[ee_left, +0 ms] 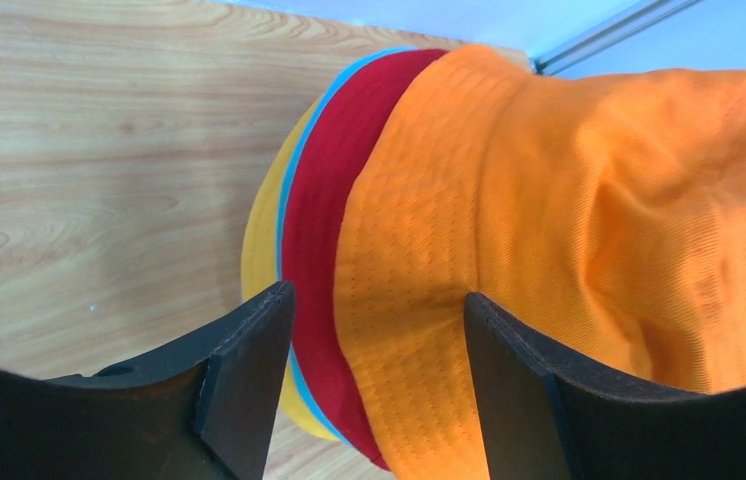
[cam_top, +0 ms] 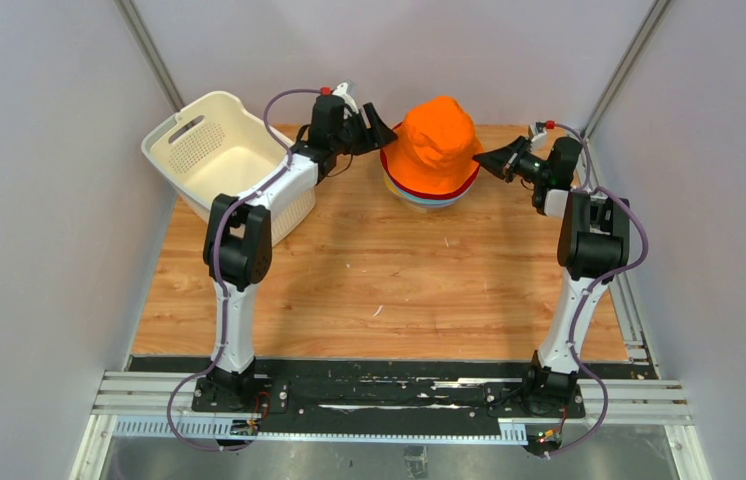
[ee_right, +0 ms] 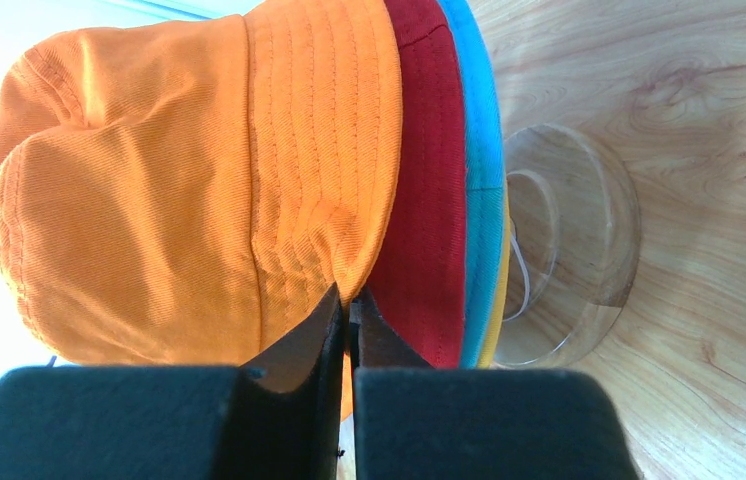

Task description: Stack the hats

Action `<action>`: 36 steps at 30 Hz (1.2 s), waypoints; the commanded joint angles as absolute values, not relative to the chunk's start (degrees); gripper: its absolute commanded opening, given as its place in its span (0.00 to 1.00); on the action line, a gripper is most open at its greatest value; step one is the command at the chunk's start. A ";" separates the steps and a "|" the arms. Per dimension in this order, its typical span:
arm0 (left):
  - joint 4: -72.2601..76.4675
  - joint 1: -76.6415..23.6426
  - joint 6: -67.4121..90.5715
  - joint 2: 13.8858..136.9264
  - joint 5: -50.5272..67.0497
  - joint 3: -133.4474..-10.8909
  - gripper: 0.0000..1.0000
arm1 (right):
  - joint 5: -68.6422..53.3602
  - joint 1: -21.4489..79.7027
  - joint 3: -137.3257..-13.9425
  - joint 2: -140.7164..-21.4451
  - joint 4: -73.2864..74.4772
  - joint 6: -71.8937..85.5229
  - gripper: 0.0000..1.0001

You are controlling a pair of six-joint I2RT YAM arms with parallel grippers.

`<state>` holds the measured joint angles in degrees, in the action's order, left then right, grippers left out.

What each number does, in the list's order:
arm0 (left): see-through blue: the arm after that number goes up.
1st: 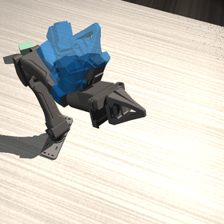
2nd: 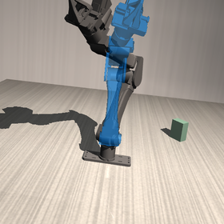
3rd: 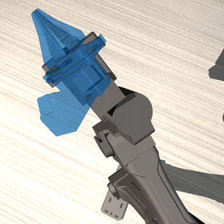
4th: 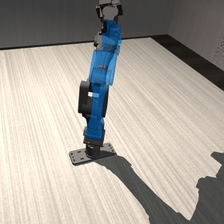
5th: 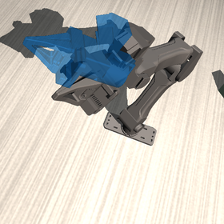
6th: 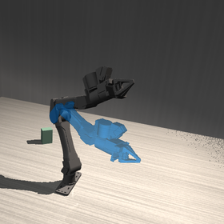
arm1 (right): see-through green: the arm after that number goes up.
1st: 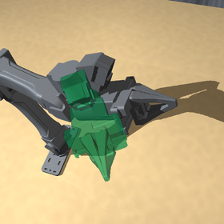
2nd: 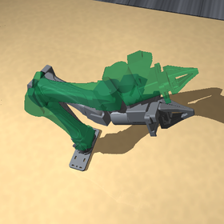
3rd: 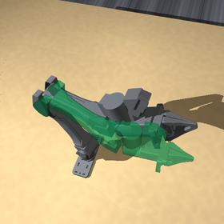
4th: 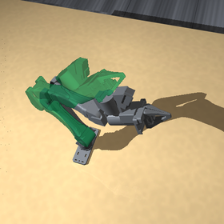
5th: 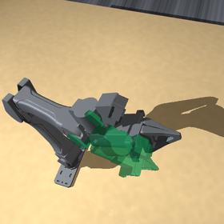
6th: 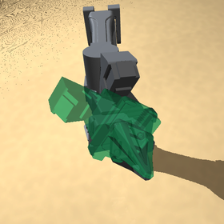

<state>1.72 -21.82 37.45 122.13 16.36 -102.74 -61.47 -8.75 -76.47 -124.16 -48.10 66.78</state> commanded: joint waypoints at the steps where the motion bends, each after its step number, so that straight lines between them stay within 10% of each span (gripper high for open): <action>1: 1.37 -21.54 36.34 121.53 16.10 -100.51 0.67 | -60.39 -8.12 -77.91 -125.27 -46.23 64.56 0.02; 36: 0.56 -21.54 35.85 127.10 16.31 -101.90 0.65 | -60.47 -8.17 -78.98 -125.41 -46.05 64.58 0.03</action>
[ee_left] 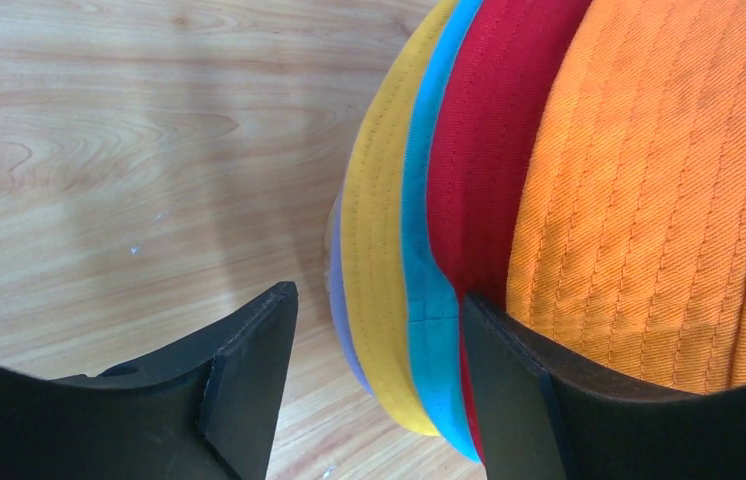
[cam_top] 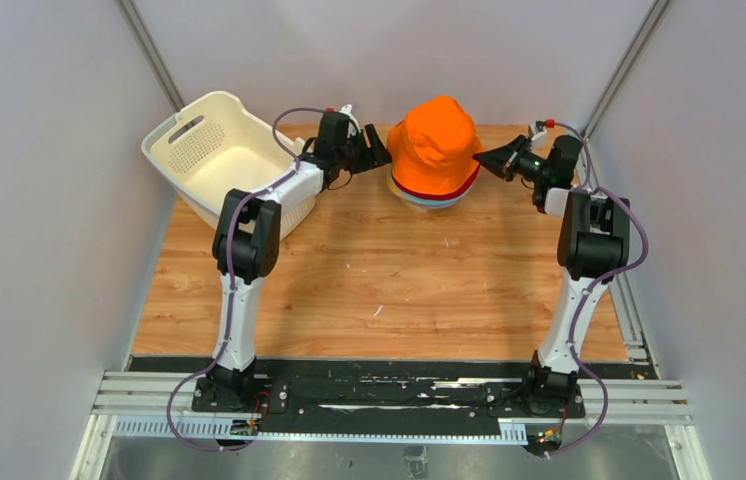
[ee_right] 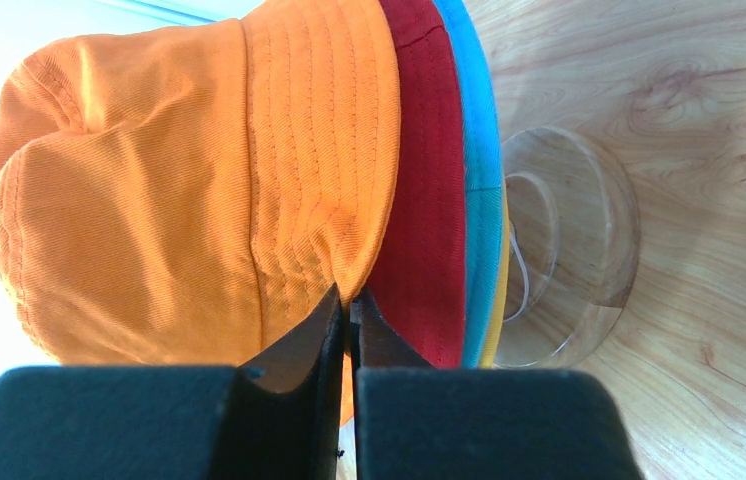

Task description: Stack the hats

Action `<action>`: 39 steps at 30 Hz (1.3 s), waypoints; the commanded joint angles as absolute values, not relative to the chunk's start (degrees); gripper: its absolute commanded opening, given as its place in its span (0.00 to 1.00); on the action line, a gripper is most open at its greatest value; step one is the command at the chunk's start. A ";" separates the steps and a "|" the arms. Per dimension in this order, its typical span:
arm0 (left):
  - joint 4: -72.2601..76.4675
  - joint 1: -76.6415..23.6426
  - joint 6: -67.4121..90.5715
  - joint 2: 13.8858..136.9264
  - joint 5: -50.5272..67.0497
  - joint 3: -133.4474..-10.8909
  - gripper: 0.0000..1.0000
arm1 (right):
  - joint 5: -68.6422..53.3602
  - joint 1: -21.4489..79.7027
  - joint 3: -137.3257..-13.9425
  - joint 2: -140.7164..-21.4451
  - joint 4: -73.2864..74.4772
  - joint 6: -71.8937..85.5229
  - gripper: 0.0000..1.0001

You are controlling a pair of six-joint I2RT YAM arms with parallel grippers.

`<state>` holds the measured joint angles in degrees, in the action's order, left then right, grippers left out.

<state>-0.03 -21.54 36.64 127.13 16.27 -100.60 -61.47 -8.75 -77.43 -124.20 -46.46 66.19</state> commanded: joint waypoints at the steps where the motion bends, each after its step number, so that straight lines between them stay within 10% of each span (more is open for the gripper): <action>1: -0.74 -21.53 35.22 126.73 15.31 -102.28 0.66 | -60.47 -8.16 -79.01 -125.40 -46.05 64.60 0.03; 6: -14.82 -21.62 29.63 124.94 3.94 -107.17 0.65 | -60.19 -8.41 -78.39 -124.21 -45.55 64.28 0.10; 10: -21.88 -21.53 26.99 121.79 -7.28 -107.89 0.67 | -58.53 -9.68 -76.17 -120.70 -39.23 58.83 0.40; 17: -26.55 -21.44 23.52 118.01 -18.14 -110.48 0.77 | -51.64 -13.60 -72.72 -109.45 -21.60 43.23 0.66; 22: -26.59 -21.40 21.66 113.20 -19.10 -112.50 0.99 | -39.71 -16.10 -72.09 -101.36 -8.89 34.28 0.68; 39: -22.37 -21.43 18.41 92.39 -22.84 -99.62 0.98 | -13.73 -16.43 -68.74 -86.48 -0.76 25.55 0.73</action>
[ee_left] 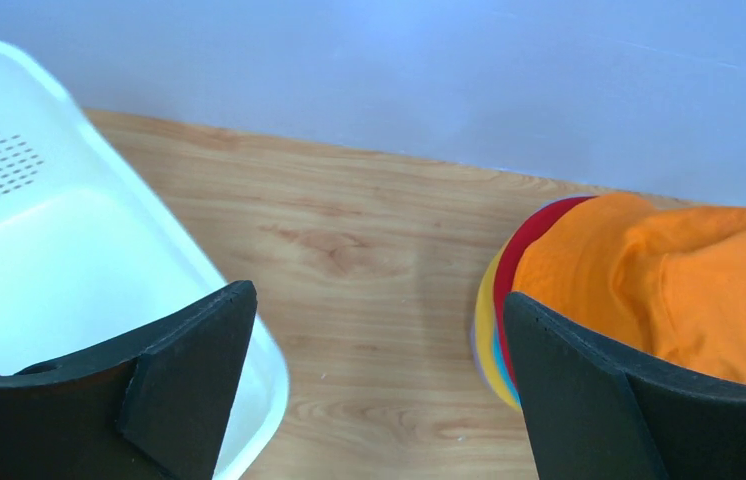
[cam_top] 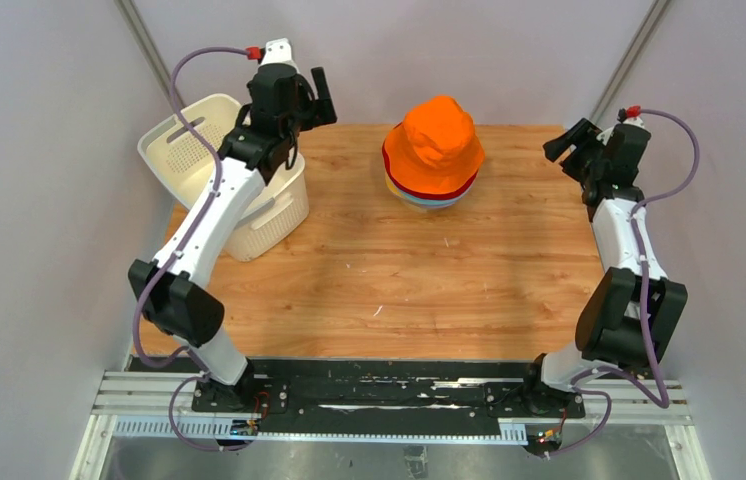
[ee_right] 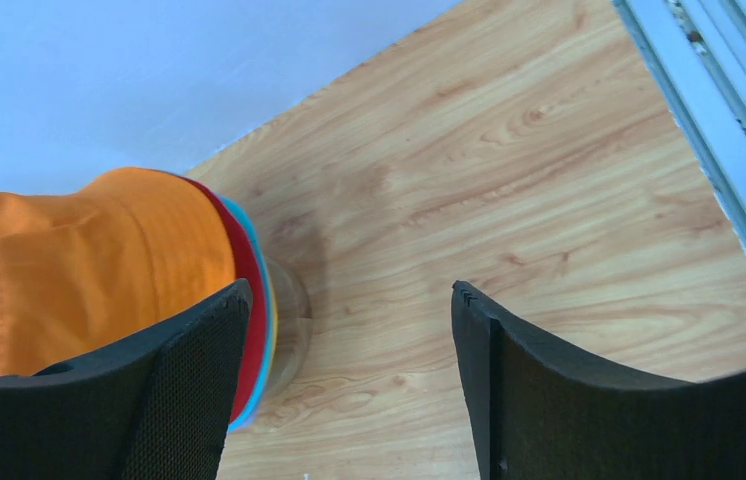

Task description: Stack the hats

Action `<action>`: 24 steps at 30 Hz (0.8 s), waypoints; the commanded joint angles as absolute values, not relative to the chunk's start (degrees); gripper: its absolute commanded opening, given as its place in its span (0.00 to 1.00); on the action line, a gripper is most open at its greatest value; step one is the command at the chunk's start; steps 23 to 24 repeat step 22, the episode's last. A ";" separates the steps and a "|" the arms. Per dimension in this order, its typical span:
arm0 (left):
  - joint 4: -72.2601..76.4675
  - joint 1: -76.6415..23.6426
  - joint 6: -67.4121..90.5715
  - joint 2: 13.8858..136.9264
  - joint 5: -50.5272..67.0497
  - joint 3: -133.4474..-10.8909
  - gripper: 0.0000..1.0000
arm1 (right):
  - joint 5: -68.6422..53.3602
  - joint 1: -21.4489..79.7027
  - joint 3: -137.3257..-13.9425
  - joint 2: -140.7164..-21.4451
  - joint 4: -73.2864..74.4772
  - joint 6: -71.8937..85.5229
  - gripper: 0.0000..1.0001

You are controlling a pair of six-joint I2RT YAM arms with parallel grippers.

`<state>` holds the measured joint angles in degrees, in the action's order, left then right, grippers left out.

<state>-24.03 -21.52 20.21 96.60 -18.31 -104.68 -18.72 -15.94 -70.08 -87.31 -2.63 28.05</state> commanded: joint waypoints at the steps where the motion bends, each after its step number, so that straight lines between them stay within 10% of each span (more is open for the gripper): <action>1: -22.14 -21.44 17.93 91.38 -23.60 -98.54 0.98 | -13.78 -16.48 -68.77 -86.55 -0.75 25.55 0.73; 24: -19.51 -21.00 14.64 83.66 -25.22 -92.72 0.98 | -17.68 -16.48 -69.91 -90.32 -2.11 27.63 0.75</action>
